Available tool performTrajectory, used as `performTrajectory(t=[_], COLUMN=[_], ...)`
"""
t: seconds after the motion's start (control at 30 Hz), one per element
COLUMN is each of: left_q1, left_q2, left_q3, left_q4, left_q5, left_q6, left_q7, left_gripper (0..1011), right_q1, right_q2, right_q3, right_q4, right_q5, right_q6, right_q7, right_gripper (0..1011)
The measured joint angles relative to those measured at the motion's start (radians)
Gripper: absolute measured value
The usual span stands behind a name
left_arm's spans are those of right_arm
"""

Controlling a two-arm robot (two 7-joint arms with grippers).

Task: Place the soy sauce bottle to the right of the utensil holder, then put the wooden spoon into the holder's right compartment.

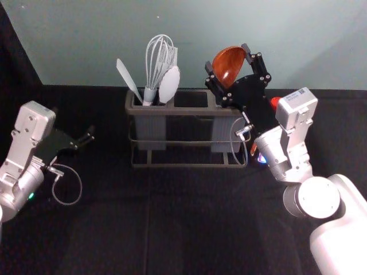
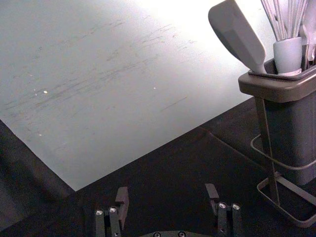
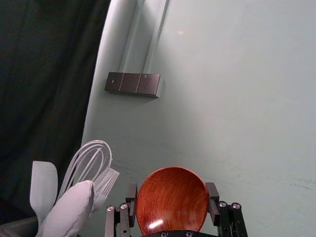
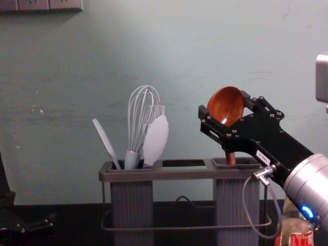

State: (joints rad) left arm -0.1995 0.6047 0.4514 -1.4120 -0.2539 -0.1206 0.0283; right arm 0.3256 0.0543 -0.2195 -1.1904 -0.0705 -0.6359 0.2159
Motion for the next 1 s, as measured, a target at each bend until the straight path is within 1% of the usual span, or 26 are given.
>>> performTrajectory(t=[0.03, 0.13, 0.17, 0.27, 0.5, 0.57, 0.67, 0.77, 0.8, 0.9, 0.93, 1.0], left_q1=[0.0, 0.0, 0.0, 0.0, 0.0, 0.0, 0.0, 0.0, 0.0, 0.0, 0.0, 0.0], left_q2=[0.0, 0.0, 0.0, 0.0, 0.0, 0.0, 0.0, 0.0, 0.0, 0.0, 0.0, 0.0], left_q3=[0.0, 0.0, 0.0, 0.0, 0.0, 0.0, 0.0, 0.0, 0.0, 0.0, 0.0, 0.0], left_q4=[0.0, 0.0, 0.0, 0.0, 0.0, 0.0, 0.0, 0.0, 0.0, 0.0, 0.0, 0.0], left_q5=[0.0, 0.0, 0.0, 0.0, 0.0, 0.0, 0.0, 0.0, 0.0, 0.0, 0.0, 0.0], left_q6=[0.0, 0.0, 0.0, 0.0, 0.0, 0.0, 0.0, 0.0, 0.0, 0.0, 0.0, 0.0], left_q7=[0.0, 0.0, 0.0, 0.0, 0.0, 0.0, 0.0, 0.0, 0.0, 0.0, 0.0, 0.0], left_gripper=[1011, 1011, 1011, 1011, 1011, 1011, 1011, 1011, 1011, 1011, 1011, 1011], right_q1=[-0.001, -0.003, -0.004, -0.007, -0.03, -0.049, -0.065, -0.085, -0.095, -0.108, -0.117, -0.125], right_q2=[0.0, 0.0, 0.001, 0.002, 0.008, 0.015, 0.024, 0.04, 0.05, 0.065, 0.076, 0.089], right_q3=[0.0, 0.0, 0.0, 0.0, 0.005, 0.011, 0.018, 0.028, 0.036, 0.048, 0.056, 0.065], right_q4=[-0.001, -0.005, -0.009, -0.016, -0.071, -0.12, -0.163, -0.219, -0.249, -0.286, -0.311, -0.334], right_q5=[0.0, 0.002, 0.006, 0.009, 0.009, 0.006, -0.004, -0.03, -0.044, -0.06, -0.072, -0.08], right_q6=[0.0, 0.0, 0.0, 0.001, 0.008, 0.016, 0.031, 0.067, 0.094, 0.139, 0.179, 0.226], right_q7=[0.001, 0.005, 0.007, 0.008, 0.007, 0.0, -0.008, -0.024, -0.033, -0.046, -0.054, -0.057], right_gripper=[868, 917, 964, 1002, 1003, 1002, 1002, 1002, 1002, 1002, 1003, 1002])
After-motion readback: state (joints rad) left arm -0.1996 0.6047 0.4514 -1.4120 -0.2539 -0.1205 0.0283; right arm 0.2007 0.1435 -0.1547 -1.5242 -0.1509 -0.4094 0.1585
